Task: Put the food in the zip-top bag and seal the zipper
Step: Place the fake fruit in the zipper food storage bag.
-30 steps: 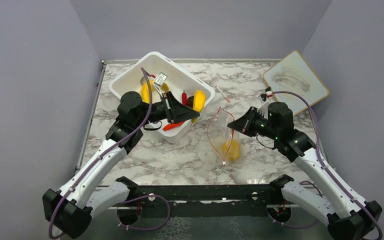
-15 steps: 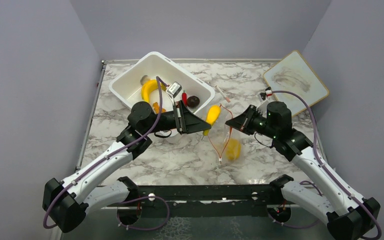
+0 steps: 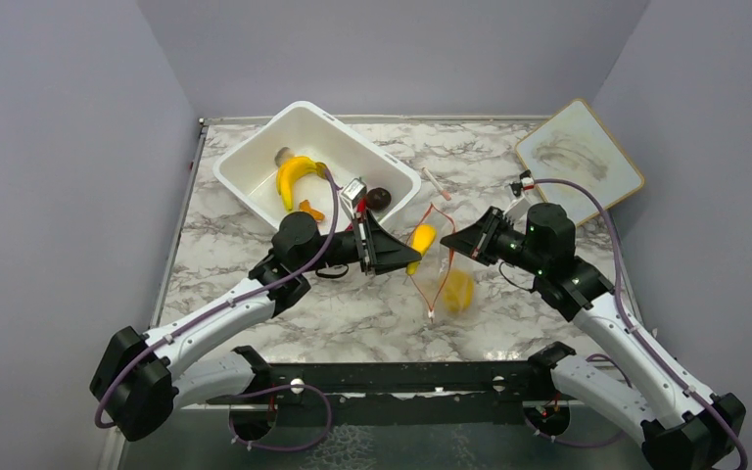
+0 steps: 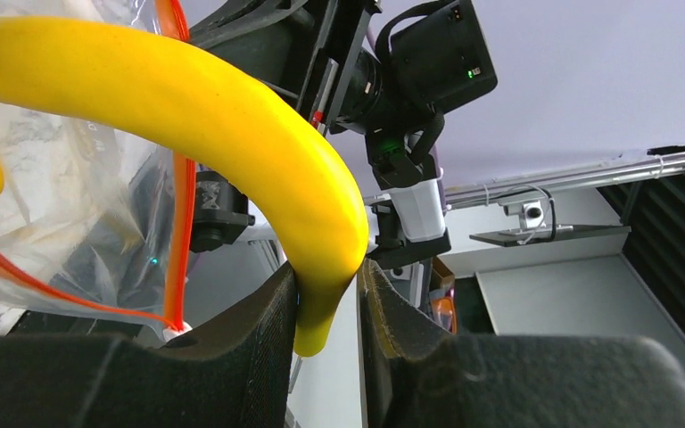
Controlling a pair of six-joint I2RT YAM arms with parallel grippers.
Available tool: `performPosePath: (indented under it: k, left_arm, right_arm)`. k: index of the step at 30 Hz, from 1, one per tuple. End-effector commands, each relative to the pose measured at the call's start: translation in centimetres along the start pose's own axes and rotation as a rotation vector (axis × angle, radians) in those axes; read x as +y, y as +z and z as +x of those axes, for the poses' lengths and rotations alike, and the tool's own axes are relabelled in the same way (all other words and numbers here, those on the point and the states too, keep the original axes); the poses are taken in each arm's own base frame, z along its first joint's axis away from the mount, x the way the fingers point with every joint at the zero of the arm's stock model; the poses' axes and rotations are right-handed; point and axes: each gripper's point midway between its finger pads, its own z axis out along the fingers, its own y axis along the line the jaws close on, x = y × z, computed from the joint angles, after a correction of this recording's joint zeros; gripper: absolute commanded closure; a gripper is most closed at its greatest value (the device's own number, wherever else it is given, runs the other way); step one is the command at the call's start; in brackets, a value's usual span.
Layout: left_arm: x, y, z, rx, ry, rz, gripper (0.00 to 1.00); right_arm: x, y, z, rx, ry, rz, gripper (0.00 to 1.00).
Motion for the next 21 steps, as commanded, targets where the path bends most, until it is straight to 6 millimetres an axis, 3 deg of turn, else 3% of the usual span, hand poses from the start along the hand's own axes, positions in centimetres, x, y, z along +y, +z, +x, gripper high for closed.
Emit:
performPosePath:
  k: [1, 11, 21]
  left_arm:
    - [-0.3, 0.8, -0.3, -0.018, 0.017, 0.043, 1.00]
    - [4.5, 1.7, -0.3, -0.029, 0.037, -0.055, 1.00]
    - [6.2, 2.7, -0.6, -0.018, 0.052, -0.094, 0.99]
  right_arm:
    - [1.5, -0.5, -0.4, -0.018, -0.044, -0.077, 0.99]
    - [2.3, -0.8, 0.0, -0.003, -0.072, -0.129, 0.99]
    - [2.5, -0.6, 0.9, 0.045, -0.103, -0.168, 0.99]
